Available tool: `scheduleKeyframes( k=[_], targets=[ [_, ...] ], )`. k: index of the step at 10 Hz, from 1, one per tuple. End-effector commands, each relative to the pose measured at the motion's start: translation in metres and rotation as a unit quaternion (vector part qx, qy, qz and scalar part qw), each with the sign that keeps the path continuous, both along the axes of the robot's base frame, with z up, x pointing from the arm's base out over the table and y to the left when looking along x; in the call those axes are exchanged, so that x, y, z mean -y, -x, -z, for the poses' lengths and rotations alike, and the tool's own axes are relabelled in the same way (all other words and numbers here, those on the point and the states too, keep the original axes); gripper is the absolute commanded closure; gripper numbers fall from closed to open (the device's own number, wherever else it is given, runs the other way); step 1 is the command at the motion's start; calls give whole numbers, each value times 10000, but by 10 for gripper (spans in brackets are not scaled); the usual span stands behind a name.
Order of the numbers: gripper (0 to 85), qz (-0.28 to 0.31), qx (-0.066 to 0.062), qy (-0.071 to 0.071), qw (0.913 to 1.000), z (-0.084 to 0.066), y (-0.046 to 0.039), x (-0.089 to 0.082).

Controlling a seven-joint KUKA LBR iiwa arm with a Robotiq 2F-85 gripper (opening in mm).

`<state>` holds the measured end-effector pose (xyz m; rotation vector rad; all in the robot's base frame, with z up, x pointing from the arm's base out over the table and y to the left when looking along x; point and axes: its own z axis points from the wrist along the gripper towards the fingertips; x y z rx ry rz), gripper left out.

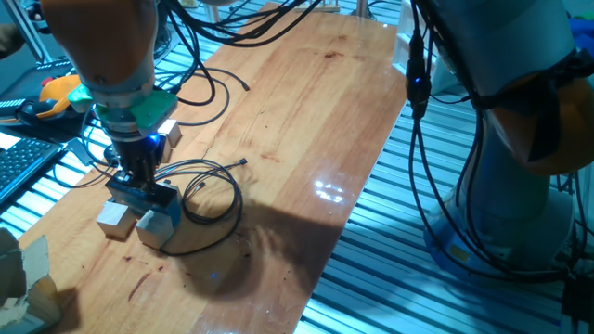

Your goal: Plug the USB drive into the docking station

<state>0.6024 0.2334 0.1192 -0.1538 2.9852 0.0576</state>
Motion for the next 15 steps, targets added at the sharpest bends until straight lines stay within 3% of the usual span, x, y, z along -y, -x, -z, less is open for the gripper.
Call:
scheduleKeyframes(
  k=[1,10,15],
  targets=[
    [850,0,12,1,10000,4,3,0],
    [850,-14,44,-5,10000,9,7,-32],
    [850,-141,72,46,9999,-43,-63,-44]
  ],
)
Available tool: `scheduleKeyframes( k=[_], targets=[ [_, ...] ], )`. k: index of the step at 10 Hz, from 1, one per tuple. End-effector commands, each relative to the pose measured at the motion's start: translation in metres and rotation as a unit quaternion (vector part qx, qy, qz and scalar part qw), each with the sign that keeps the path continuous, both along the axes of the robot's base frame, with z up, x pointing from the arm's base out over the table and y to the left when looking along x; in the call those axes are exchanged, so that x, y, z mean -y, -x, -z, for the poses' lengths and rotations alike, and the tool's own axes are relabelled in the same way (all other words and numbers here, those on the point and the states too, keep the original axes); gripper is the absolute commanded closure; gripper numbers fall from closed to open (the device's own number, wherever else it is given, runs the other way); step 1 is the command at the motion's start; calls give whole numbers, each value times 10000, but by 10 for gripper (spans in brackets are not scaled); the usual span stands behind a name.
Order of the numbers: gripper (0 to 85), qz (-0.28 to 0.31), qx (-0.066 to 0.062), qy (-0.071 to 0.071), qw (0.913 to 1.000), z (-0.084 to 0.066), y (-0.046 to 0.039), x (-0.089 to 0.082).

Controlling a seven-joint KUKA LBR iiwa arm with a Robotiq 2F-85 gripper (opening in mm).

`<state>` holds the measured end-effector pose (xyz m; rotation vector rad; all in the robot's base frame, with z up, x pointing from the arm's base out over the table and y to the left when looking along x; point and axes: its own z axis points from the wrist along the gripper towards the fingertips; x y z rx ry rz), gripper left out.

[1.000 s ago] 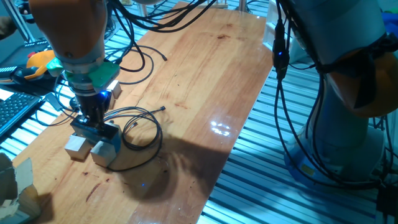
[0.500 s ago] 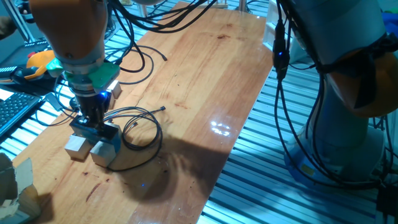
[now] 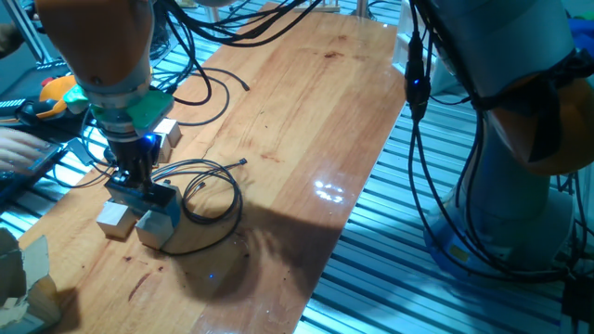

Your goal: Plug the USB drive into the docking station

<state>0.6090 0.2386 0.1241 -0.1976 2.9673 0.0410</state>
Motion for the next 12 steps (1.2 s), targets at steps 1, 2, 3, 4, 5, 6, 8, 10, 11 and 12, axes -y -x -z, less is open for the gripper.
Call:
scheduleKeyframes(
  k=[1,2,3,4,5,6,8,10,11,12],
  targets=[
    [850,-19,27,50,10000,-13,-4,-14],
    [850,-48,74,86,9999,-22,-14,-32],
    [850,-76,129,107,9998,-25,-16,-32],
    [850,-107,145,158,9997,-23,-15,-29],
    [850,-144,161,181,9996,-16,-11,-20],
    [850,-159,161,191,9996,-13,-8,-21],
    [850,-276,198,60,9994,8,26,-17],
    [850,-431,240,-24,9988,19,60,-18],
    [850,-393,252,8,9989,18,71,-9],
    [850,-373,262,119,9989,-1,67,-5]
  ],
)
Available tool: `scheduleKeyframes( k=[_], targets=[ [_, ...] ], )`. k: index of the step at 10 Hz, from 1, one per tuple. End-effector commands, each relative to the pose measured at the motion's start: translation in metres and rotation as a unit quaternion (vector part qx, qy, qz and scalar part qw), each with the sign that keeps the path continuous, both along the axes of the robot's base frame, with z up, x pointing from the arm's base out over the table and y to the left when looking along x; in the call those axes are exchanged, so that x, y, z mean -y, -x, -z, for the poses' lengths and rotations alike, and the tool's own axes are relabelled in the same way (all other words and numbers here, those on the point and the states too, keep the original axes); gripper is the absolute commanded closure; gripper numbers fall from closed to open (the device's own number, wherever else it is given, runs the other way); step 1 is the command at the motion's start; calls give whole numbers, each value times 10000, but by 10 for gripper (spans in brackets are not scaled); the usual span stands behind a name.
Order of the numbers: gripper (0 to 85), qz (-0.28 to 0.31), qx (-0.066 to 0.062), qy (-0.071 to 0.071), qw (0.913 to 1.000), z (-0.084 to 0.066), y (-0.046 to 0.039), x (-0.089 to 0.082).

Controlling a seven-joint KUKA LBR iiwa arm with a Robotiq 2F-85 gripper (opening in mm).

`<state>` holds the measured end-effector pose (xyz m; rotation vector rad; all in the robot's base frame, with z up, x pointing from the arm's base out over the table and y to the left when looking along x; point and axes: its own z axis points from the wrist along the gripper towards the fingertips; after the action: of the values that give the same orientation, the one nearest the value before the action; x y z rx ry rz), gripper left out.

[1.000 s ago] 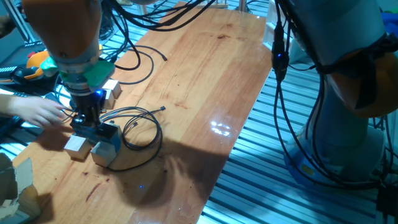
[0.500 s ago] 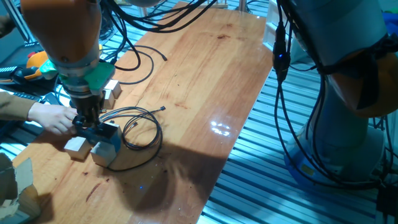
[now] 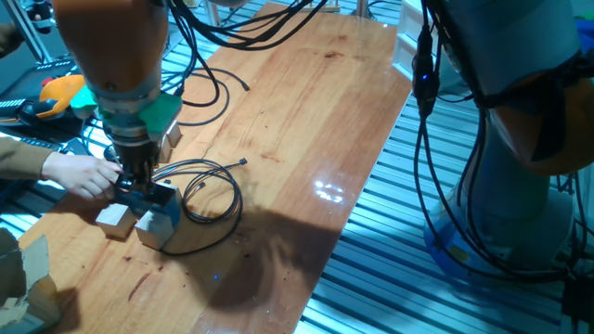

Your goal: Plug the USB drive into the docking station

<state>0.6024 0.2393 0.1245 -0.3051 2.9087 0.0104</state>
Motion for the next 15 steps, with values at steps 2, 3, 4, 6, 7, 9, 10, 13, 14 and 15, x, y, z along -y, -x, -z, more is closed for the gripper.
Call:
scheduleKeyframes(
  k=[2,3,4,6,7,9,10,13,14,15],
  targets=[
    [850,134,-3,26,9999,-18,-8,14],
    [850,173,43,71,9998,-15,-7,19],
    [850,196,74,73,9998,-9,-6,28],
    [850,248,112,83,9996,-1,0,28],
    [850,278,112,84,9995,10,6,26],
    [850,300,143,108,9994,34,12,35],
    [850,315,151,112,9993,44,24,37],
    [850,338,157,76,9993,61,29,35],
    [850,353,156,65,9992,67,28,33],
    [850,375,156,60,9992,71,27,34]
  ],
)
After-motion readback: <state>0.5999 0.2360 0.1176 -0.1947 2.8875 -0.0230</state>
